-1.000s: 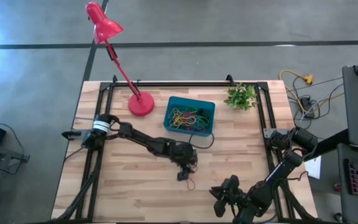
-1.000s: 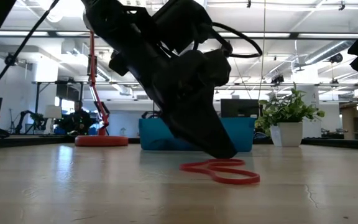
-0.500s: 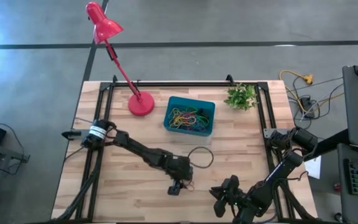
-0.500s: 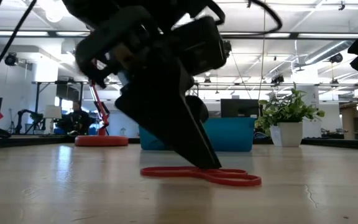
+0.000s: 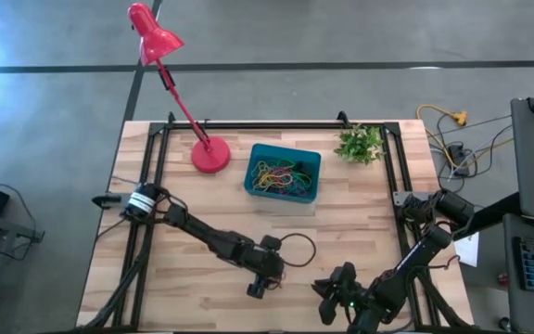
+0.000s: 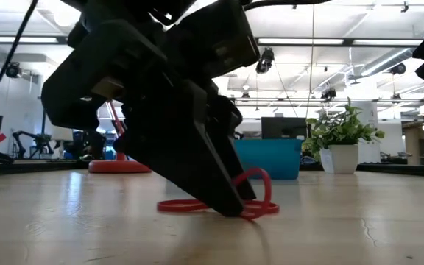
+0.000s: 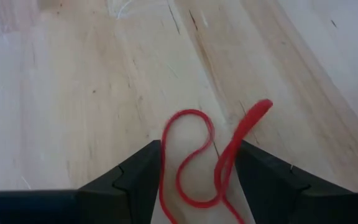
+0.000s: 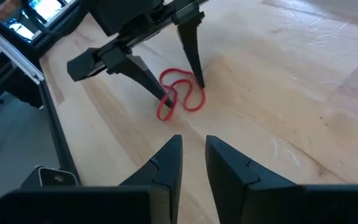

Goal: Pick and place rubber bands into bin
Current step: Put the red rubber band into the blue bin

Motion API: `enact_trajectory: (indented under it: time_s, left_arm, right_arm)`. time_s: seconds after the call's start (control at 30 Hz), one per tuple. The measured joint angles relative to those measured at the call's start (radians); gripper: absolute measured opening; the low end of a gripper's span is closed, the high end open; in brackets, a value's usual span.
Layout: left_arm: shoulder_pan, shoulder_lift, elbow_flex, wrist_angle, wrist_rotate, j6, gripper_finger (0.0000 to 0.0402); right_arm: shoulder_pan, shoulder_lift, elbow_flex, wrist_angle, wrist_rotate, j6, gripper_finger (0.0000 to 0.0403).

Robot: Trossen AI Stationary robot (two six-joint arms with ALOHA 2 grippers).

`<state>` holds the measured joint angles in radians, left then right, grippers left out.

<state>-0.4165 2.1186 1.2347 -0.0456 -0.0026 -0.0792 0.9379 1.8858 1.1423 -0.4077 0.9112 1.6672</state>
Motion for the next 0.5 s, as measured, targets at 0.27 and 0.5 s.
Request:
enact_trajectory:
  time_s: [0.27, 0.5]
  left_arm:
    - [-0.004, 0.039, 0.0, -0.01, -0.02, -0.09, 0.0173]
    - [-0.006, 0.049, 0.0, -0.007, -0.005, -0.102, 0.0054]
  right_arm:
    - [0.0, 0.0, 0.0, 0.023, 0.0, -0.001, 0.0061]
    - [0.0, 0.0, 0.0, 0.026, -0.002, 0.0, 0.0061]
